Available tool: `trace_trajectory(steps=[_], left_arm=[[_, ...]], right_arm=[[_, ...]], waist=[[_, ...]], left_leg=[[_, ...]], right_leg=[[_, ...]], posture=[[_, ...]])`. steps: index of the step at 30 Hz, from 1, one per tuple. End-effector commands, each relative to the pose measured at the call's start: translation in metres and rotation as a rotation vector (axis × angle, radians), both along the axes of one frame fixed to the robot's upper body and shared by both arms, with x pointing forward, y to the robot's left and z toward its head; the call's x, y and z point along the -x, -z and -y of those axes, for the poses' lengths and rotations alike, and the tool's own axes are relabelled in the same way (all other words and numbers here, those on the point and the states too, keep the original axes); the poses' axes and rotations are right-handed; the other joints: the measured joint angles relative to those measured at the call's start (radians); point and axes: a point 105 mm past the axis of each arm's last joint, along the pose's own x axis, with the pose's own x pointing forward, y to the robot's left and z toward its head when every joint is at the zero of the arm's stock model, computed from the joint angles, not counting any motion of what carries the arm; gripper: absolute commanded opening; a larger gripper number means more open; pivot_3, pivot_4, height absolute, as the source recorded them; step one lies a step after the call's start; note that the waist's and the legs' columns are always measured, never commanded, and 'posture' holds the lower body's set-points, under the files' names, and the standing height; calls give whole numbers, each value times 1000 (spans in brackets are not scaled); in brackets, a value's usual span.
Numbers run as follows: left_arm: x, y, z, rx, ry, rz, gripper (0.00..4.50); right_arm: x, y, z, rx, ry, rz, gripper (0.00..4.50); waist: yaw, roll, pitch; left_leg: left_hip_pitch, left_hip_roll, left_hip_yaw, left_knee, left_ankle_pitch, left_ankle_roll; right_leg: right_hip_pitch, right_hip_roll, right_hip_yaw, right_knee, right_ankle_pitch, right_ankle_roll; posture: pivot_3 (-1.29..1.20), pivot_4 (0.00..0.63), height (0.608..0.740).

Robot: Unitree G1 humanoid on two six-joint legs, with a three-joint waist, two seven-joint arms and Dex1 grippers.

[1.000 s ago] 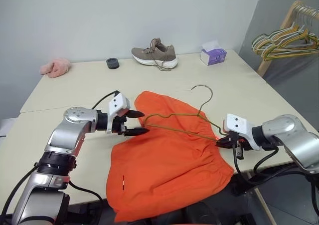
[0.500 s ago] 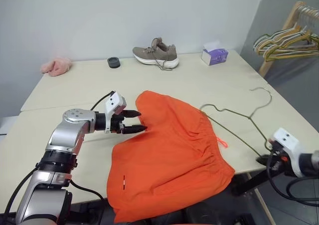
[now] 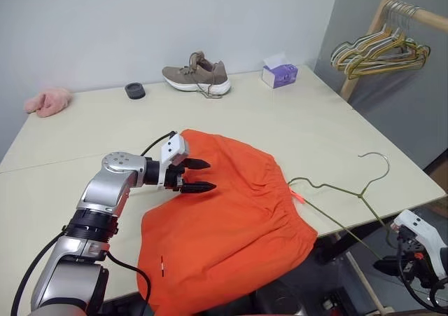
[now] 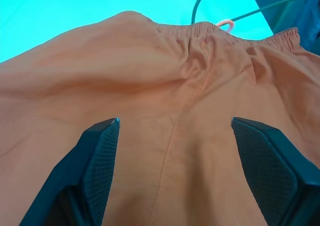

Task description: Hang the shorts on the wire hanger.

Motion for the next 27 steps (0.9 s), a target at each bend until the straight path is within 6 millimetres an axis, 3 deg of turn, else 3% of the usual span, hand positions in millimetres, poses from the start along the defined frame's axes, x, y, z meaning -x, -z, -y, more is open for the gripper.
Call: trace_trajectory(steps=[1, 16, 21, 27], left_arm=[[0, -9, 2, -13, 24, 51, 3768], [-10, -10, -11, -34, -66, 101, 3768], [-9, -8, -9, -36, -66, 111, 3768], [-9, -8, -6, -34, -62, 120, 3768]], right_arm=[[-6, -15, -8, -17, -67, 50, 0], [-5, -19, -27, 65, -328, 106, 0], [-12, -5, -21, 79, -264, 79, 0], [-23, 1, -26, -30, -155, -7, 0]], waist=[[-6, -1, 0], [-9, -3, 2], [-9, -4, 3], [-8, -4, 3]], left_leg=[[0, 0, 0, 0, 0, 0], [0, 0, -1, 0, 0, 0], [0, 0, -1, 0, 0, -1], [0, 0, -1, -1, 0, -1]], right_leg=[[0, 0, 0, 0, 0, 0], [0, -1, 0, -1, 0, 0], [0, -1, 1, -2, 0, 0], [0, -1, 0, -2, 0, 0]], posture=[[-392, 76, 740], [-382, 74, 740], [-367, 72, 740], [-359, 70, 740]])
